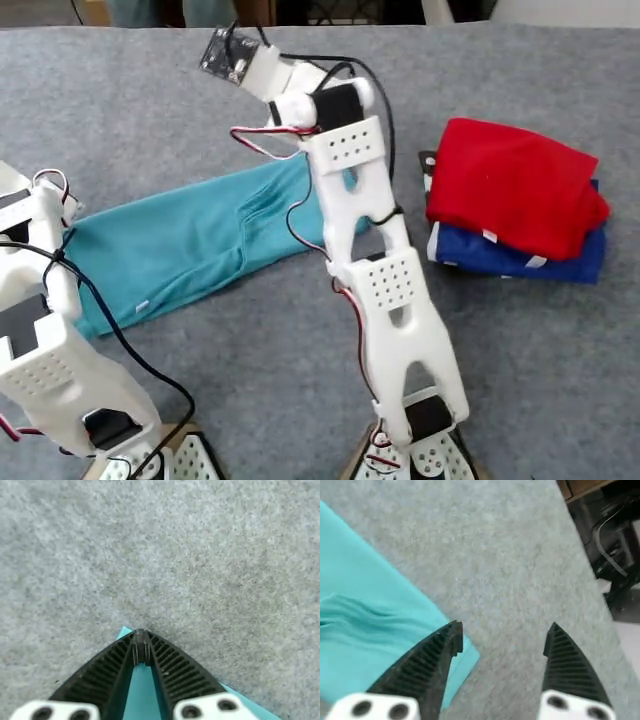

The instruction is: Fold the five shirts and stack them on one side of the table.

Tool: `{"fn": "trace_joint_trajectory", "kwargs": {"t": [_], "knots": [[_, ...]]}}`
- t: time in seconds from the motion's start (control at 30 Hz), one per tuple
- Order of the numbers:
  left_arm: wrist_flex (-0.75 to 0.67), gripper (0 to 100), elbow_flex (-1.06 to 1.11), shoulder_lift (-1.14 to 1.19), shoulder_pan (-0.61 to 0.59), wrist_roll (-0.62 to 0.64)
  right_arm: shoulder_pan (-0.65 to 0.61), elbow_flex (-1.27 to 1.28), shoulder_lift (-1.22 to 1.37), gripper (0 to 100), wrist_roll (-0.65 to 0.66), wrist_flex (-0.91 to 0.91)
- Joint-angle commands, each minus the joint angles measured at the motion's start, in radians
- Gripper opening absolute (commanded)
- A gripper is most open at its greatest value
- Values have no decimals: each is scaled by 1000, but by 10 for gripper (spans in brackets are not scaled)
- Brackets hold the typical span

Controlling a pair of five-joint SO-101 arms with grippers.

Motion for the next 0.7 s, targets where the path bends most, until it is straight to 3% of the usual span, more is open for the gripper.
{"fn": "trace_joint_trajectory", "kwargs": {"t": [0.0,0.03,0.07,0.13,0.23,0.43,0.67], "knots": [[-17,30,-5,-61,5,-8,26,-33,-99,101,-60,71],[-17,30,-5,-61,5,-8,46,-30,-99,23,-89,71],[-17,29,-5,-61,5,-8,52,-28,-99,12,-117,72],[-17,29,-7,-61,5,-8,61,-22,-104,47,-187,74],[-17,29,-7,-61,5,-8,41,10,-119,15,-239,74],[9,34,-12,-72,4,-14,-21,283,-180,15,-322,74],[477,163,-248,-161,-56,-83,-17,553,-274,15,-373,72]]}}
